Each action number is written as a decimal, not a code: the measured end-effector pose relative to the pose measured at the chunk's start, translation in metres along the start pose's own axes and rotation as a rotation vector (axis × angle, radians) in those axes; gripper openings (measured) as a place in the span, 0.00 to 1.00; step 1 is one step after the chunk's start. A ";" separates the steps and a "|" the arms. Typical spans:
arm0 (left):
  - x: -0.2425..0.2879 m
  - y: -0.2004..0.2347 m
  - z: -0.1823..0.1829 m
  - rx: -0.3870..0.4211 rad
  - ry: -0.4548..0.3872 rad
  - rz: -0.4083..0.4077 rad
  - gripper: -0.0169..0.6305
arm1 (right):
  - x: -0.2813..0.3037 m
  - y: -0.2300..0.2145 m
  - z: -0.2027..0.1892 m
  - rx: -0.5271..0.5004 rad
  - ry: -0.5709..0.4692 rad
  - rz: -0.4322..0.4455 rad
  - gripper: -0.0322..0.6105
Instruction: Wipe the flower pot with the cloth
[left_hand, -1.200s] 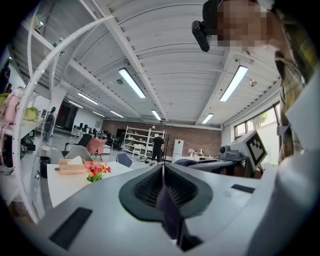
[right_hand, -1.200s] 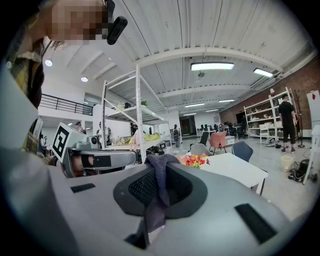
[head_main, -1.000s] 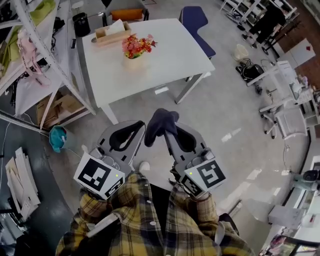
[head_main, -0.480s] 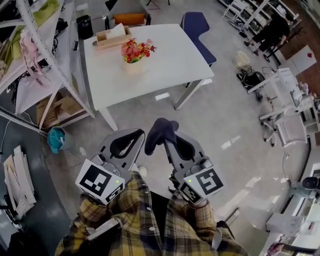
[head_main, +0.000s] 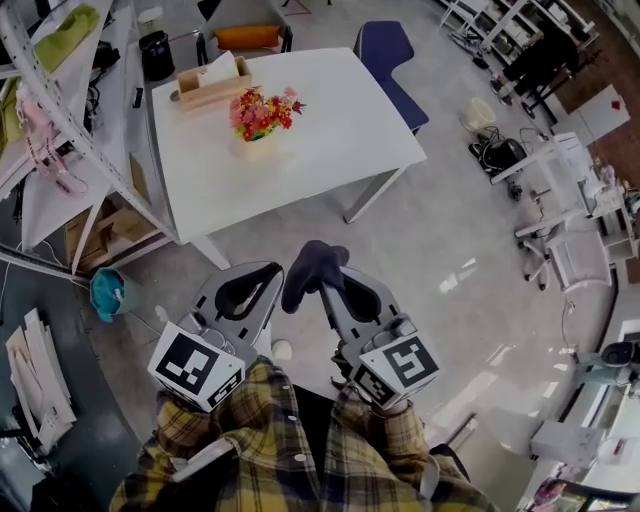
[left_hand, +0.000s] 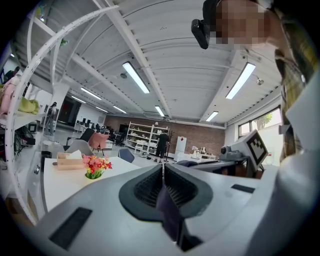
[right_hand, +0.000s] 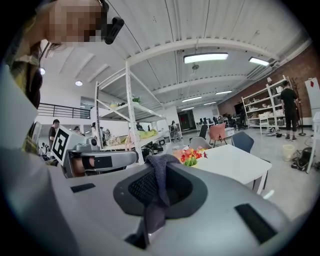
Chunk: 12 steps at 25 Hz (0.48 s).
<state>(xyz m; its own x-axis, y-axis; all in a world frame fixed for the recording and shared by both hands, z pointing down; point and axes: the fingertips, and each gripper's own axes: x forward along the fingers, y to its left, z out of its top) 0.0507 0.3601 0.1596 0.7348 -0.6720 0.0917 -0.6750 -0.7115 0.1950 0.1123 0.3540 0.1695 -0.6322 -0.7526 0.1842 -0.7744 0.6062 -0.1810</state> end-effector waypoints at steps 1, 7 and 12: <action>0.005 0.008 0.003 0.001 0.000 -0.002 0.06 | 0.008 -0.004 0.002 0.008 0.001 -0.003 0.07; 0.034 0.058 0.019 0.007 -0.001 -0.026 0.06 | 0.060 -0.029 0.019 0.005 -0.001 -0.018 0.07; 0.053 0.099 0.030 0.011 -0.016 -0.038 0.06 | 0.099 -0.044 0.033 -0.012 -0.009 -0.032 0.07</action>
<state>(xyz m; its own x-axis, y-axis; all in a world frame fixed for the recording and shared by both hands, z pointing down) 0.0206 0.2479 0.1548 0.7590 -0.6475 0.0690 -0.6473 -0.7388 0.1877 0.0843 0.2440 0.1634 -0.6068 -0.7741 0.1807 -0.7946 0.5848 -0.1631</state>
